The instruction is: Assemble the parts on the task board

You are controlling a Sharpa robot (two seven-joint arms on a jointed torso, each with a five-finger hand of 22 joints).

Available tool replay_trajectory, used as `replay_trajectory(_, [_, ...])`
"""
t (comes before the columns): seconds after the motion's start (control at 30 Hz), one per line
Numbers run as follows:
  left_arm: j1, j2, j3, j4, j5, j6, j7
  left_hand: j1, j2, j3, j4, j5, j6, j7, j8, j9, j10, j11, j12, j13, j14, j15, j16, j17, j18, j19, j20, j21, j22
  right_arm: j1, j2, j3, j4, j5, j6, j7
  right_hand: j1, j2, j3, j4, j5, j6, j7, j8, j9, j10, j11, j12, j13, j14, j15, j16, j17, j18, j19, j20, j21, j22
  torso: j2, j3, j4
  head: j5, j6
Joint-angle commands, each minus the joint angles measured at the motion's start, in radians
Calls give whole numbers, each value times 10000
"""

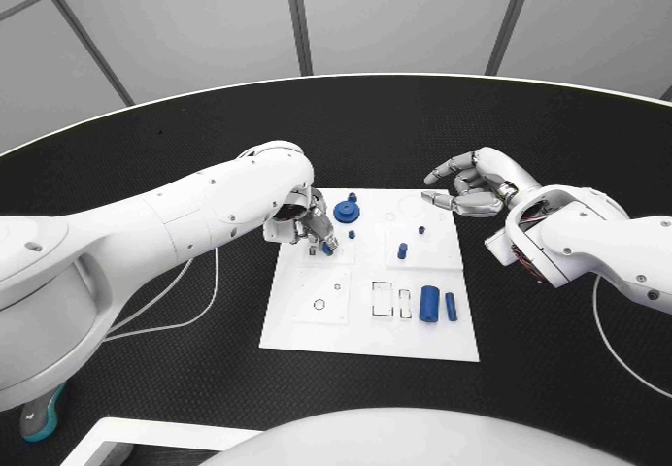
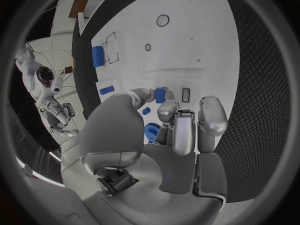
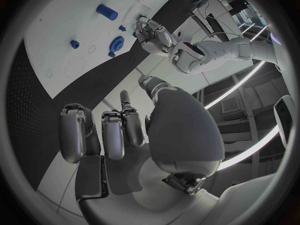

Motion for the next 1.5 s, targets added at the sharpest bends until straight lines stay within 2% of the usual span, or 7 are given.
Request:
replay_trajectory(0.03, [-4, 3, 0, -6, 1, 8, 3, -95, 56, 836, -925, 22, 7, -53, 37, 27, 46, -19, 67, 15, 661, 21, -31, 1309, -40, -50, -2, -43, -10, 0, 0, 0, 3, 0, -2, 1, -79, 29, 15, 55, 58, 53, 23, 51, -11, 44, -56, -2, 1511, 993, -77, -56, 2372, 64, 541, -76, -43, 1493, 6, 5, 9, -12, 3])
replay_trajectory(0.87, [-39, 29, -2, -146, 5, 10, -59, -526, -13, -121, -561, 17, 100, -122, -201, -18, -104, -66, 81, -22, 646, -22, -45, 1287, -32, -79, -47, -77, -43, 0, 21, 0, -27, 0, -37, 18, -80, 16, 2, 69, 71, 46, 23, 49, -23, 2, -58, -49, 1467, 981, -81, -82, 2326, 79, 522, -79, -104, 1449, -12, 2, -1, -20, -21])
replay_trajectory(1.5, [-52, 21, -2, -144, 18, -212, -3, -618, 53, -347, -389, 18, 138, -114, -287, -53, -133, -58, 83, -28, 647, -19, -42, 1293, -32, -78, -49, -84, -44, 0, 45, 0, -47, 0, -35, 23, -92, 5, -9, 78, 68, 35, 25, 44, -27, -5, -56, -56, 1462, 976, -80, -93, 2307, 82, 516, -79, -120, 1438, -3, -2, 0, -38, -7])
